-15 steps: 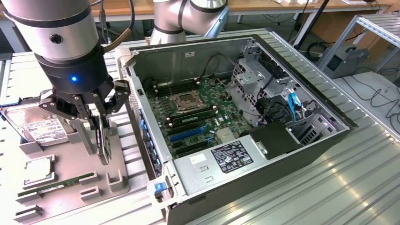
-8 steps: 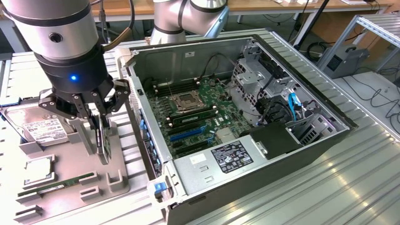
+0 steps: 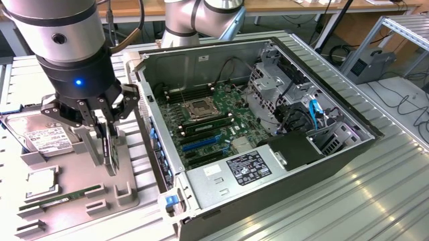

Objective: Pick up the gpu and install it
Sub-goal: 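Pick up the gpu and move the gpu toward the slot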

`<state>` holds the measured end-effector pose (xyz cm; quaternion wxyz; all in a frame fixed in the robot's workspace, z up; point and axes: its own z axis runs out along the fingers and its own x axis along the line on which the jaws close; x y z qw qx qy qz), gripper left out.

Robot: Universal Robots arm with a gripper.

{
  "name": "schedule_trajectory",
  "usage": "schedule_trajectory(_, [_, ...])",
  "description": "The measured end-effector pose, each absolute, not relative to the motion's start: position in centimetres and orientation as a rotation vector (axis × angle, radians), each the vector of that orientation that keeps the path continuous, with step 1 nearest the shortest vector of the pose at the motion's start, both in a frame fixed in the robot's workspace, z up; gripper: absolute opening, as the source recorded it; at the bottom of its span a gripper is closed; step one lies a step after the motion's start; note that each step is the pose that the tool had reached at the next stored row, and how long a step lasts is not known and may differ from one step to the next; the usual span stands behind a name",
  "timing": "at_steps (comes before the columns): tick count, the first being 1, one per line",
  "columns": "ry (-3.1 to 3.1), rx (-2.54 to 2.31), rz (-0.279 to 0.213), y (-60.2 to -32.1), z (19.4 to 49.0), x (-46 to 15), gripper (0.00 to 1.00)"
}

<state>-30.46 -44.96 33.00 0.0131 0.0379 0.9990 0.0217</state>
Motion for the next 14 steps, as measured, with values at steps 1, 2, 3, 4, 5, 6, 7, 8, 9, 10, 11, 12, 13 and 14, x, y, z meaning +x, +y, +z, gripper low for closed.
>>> schedule_trajectory(1, [3.112, 0.118, 0.068, -44.95, 33.01, -30.46, 0.26])
schedule_trajectory(2, [3.113, 0.118, 0.067, -44.96, 33.04, -30.46, 0.26])
schedule_trajectory(3, [3.112, 0.118, 0.067, -44.95, 33.06, -30.46, 0.26])
schedule_trajectory(4, [3.112, 0.118, 0.068, -44.96, 33.08, -30.46, 0.26])
schedule_trajectory(5, [3.112, 0.118, 0.068, -44.96, 33.10, -30.46, 0.26])
schedule_trajectory(6, [3.112, 0.118, 0.068, -44.96, 33.11, -30.46, 0.26])
schedule_trajectory(7, [3.112, 0.118, 0.068, -44.95, 33.14, -30.46, 0.26])
schedule_trajectory(8, [3.112, 0.118, 0.067, -44.96, 33.16, -30.46, 0.26])
schedule_trajectory(9, [3.112, 0.118, 0.067, -44.96, 33.18, -30.46, 0.26])
schedule_trajectory(10, [3.112, 0.118, 0.067, -44.96, 33.20, -30.46, 0.26])
schedule_trajectory(11, [3.112, 0.118, 0.068, -44.96, 33.22, -30.46, 0.26])
schedule_trajectory(12, [3.113, 0.118, 0.067, -44.96, 33.24, -30.46, 0.26])
schedule_trajectory(13, [3.112, 0.118, 0.067, -44.96, 33.26, -30.46, 0.26])
schedule_trajectory(14, [3.112, 0.118, 0.067, -44.96, 33.28, -30.46, 0.26])
